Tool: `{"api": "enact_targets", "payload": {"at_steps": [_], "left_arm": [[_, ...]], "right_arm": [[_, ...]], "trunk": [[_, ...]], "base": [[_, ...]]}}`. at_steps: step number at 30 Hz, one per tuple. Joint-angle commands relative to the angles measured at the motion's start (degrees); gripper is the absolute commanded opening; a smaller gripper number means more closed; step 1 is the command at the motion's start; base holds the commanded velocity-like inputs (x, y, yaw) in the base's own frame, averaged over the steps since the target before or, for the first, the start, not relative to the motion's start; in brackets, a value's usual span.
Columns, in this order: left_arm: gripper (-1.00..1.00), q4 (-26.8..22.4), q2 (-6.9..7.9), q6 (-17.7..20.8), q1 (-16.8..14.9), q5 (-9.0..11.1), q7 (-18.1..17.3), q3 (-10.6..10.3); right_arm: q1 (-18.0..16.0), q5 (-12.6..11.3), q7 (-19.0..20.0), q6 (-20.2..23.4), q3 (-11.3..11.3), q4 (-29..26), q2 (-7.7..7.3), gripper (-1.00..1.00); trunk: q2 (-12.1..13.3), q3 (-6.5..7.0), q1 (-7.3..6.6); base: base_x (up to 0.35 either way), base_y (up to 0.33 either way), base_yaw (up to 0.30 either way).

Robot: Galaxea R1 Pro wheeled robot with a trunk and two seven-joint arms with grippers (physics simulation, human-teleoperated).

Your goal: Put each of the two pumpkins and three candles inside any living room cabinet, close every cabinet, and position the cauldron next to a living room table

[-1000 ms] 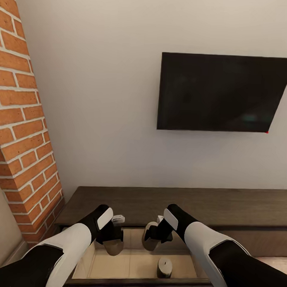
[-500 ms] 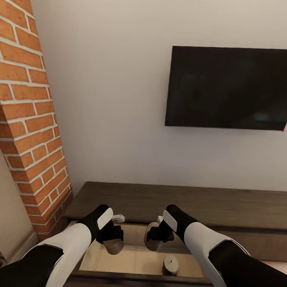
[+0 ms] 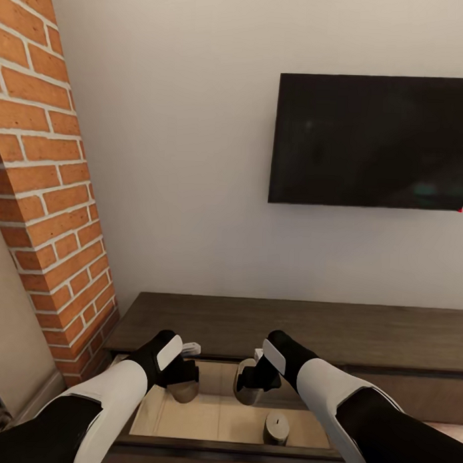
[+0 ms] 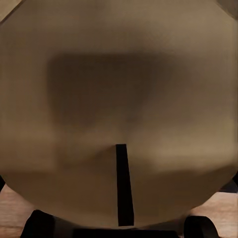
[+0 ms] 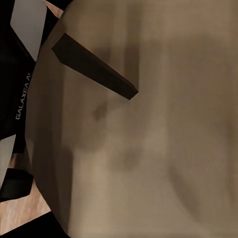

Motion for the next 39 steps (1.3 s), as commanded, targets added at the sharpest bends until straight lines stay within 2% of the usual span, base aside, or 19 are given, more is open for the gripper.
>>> {"api": "enact_targets", "payload": {"at_steps": [1, 14, 25, 39], "left_arm": [[-1.00, -0.11, 0.02, 0.09, -0.02, 0.60, 0.35, -0.41], [-1.00, -0.05, 0.02, -0.11, -0.01, 0.62, 0.35, -0.41], [-1.00, -0.06, 0.02, -0.10, -0.01, 0.66, 0.34, -0.41], [-1.00, -0.05, -0.03, -0.10, -0.04, 0.67, 0.34, -0.41]], "right_arm": [[-0.04, -0.45, -0.22, 0.19, 0.28, -0.03, 0.00, -1.00], [-0.04, -0.50, -0.14, 0.17, 0.27, -0.03, 0.00, -1.00], [-0.04, -0.52, -0.14, 0.12, 0.33, -0.03, 0.00, -1.00], [-0.04, -0.50, -0.14, 0.12, 0.29, -0.03, 0.00, -1.00]], "trunk": [[-0.03, -0.06, -0.01], [-5.24, -2.44, 2.85], [-9.66, -5.31, 5.26], [-9.66, -6.57, 5.26]], "base": [[0.000, 0.000, 0.000], [0.000, 0.000, 0.000], [0.000, 0.000, 0.000], [0.000, 0.000, 0.000]]}}
